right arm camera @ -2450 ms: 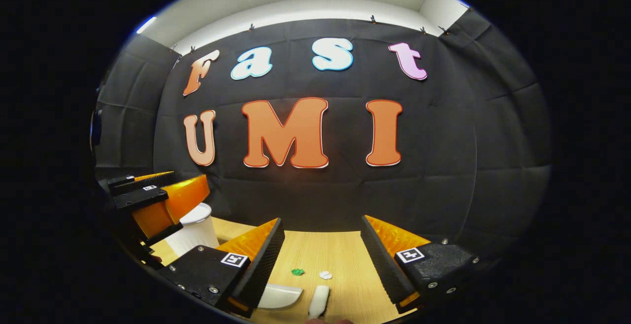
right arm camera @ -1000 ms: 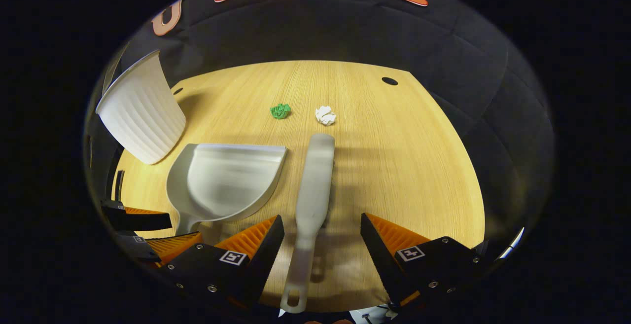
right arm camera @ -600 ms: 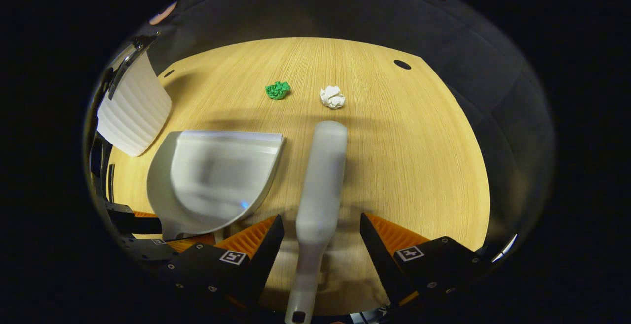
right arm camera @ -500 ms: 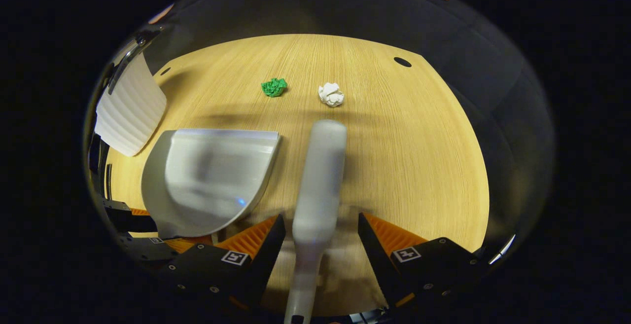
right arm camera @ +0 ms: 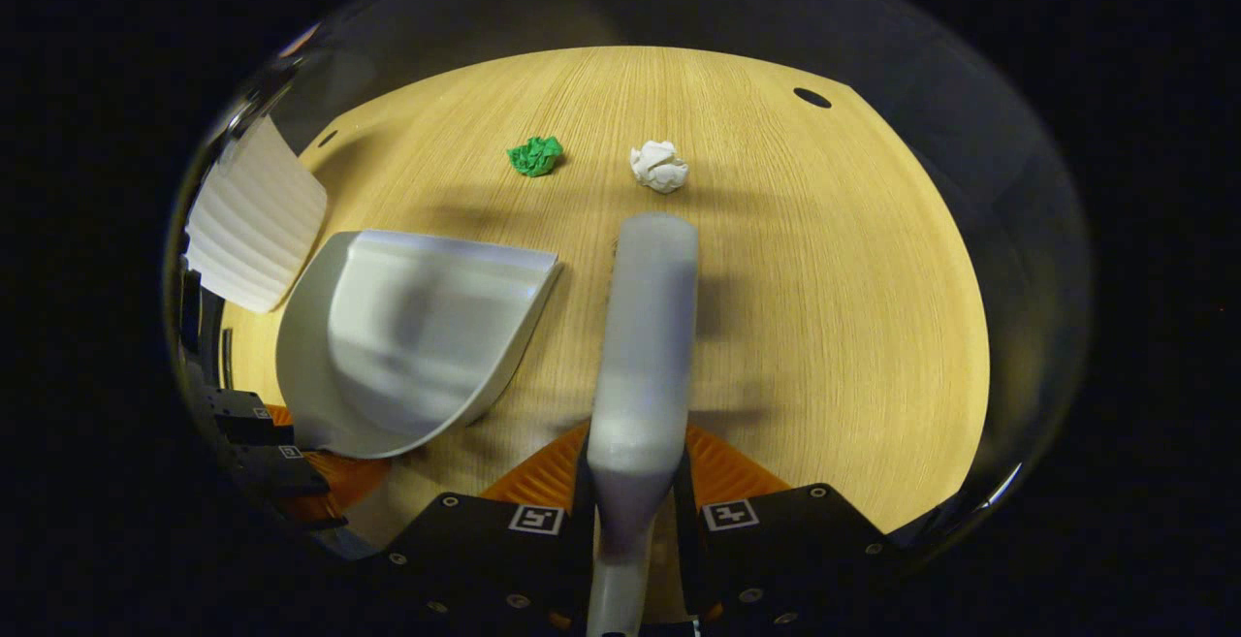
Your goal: Pick up the small broom and dustpan from the desktop, sweep the trash into the dustpan with the broom, and then empty the trash into the garbage bin.
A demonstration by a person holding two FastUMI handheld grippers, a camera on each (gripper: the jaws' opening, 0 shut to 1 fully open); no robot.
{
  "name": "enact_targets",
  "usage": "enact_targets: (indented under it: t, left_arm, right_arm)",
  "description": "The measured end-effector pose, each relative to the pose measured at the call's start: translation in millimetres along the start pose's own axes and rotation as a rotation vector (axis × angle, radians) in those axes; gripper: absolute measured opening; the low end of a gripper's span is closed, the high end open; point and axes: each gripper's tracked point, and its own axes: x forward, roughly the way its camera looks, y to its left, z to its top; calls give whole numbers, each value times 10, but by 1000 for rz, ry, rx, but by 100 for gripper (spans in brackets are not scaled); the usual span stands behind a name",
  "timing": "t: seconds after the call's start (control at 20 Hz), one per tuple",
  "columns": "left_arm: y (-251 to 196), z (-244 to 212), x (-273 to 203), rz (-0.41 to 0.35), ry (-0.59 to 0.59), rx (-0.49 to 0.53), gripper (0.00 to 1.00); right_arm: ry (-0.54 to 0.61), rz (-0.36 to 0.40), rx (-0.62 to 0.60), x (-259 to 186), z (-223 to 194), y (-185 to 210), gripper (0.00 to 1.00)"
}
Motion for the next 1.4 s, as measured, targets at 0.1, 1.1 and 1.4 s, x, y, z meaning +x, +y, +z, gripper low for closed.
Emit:
enact_targets:
  t: [0.1, 1.1, 1.4]
  left_arm:
    - [129, 189, -73, 2, -34, 111, 33]
    - [511, 866, 131, -135, 107, 698, 33]
    - [460, 943, 123, -143, 95, 670, 33]
  right_arm:
    - [-14, -28, 4, -17, 180, -282, 35]
    - [130, 370, -517, 317, 1398, 221, 36]
    - [216, 488, -597, 110, 993, 550, 36]
